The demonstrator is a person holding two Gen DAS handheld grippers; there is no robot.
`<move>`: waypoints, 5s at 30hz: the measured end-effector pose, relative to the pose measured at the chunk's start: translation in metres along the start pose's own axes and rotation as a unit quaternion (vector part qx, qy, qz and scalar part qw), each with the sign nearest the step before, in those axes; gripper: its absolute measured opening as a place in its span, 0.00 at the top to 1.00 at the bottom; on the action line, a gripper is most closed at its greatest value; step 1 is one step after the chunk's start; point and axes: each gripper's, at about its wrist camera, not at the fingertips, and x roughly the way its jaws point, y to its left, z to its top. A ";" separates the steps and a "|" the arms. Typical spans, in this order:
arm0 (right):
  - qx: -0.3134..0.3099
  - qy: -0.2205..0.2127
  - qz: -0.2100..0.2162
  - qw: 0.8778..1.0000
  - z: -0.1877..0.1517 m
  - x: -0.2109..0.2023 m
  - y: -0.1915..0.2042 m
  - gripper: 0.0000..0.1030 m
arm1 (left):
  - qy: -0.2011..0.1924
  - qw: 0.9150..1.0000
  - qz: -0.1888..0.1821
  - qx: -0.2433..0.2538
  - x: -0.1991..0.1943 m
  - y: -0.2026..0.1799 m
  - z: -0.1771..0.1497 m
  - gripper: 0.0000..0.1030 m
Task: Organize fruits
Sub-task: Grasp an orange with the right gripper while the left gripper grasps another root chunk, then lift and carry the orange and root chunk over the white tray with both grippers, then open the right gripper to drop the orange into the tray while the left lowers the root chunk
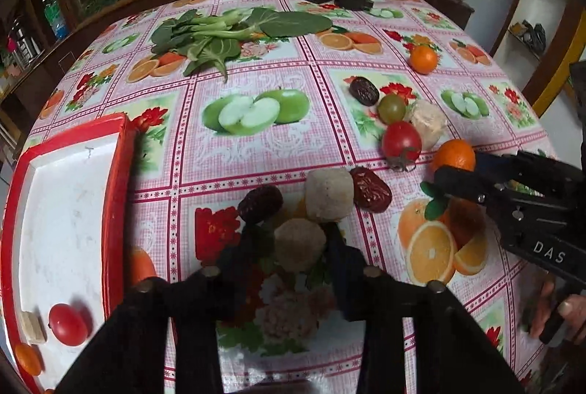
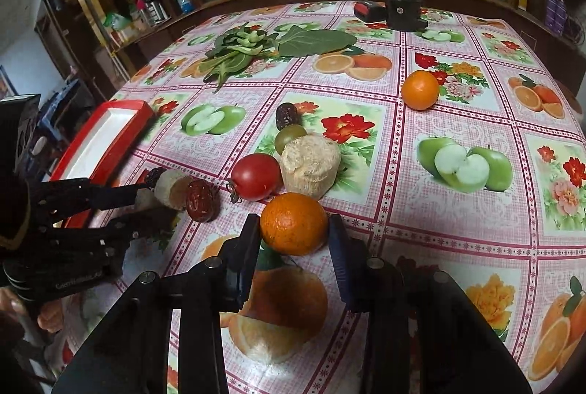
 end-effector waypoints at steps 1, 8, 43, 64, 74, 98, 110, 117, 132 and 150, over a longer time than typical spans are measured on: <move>-0.001 0.001 0.000 1.000 0.001 0.001 0.000 0.64 | -0.003 1.000 -0.005 -0.008 0.000 0.003 0.000 0.70; -0.019 -0.009 -0.008 1.000 0.003 0.006 0.007 0.63 | -0.009 0.999 -0.018 -0.042 -0.003 0.009 -0.005 0.71; -0.010 0.014 0.018 1.000 -0.065 -0.047 0.079 0.64 | -0.022 0.996 -0.023 -0.080 -0.086 0.009 -0.096 0.71; -0.044 0.034 0.012 0.998 -0.077 -0.025 0.112 0.47 | -0.005 0.996 -0.042 -0.072 -0.091 0.026 -0.114 0.71; -0.040 0.033 -0.012 0.999 -0.075 -0.026 0.104 0.65 | 0.013 0.998 -0.034 -0.060 -0.074 0.013 -0.122 0.71; -0.027 0.031 0.018 0.999 -0.052 -0.038 0.125 0.65 | -0.014 0.996 -0.045 -0.079 -0.095 0.033 -0.101 0.71; -0.047 0.036 0.059 0.997 0.002 -0.007 0.173 0.65 | -0.036 0.989 0.005 -0.142 -0.106 0.119 -0.077 0.71; -0.042 0.044 0.090 0.994 0.036 0.027 0.204 0.65 | -0.034 0.983 0.045 -0.177 -0.098 0.173 -0.061 0.71; -0.092 0.083 0.094 0.988 0.052 0.094 0.254 0.65 | 0.001 0.973 0.075 -0.218 -0.050 0.233 -0.042 0.71; -0.115 0.081 0.062 0.988 0.049 0.092 0.257 0.51 | 0.021 0.966 0.103 -0.236 -0.044 0.233 -0.052 0.51</move>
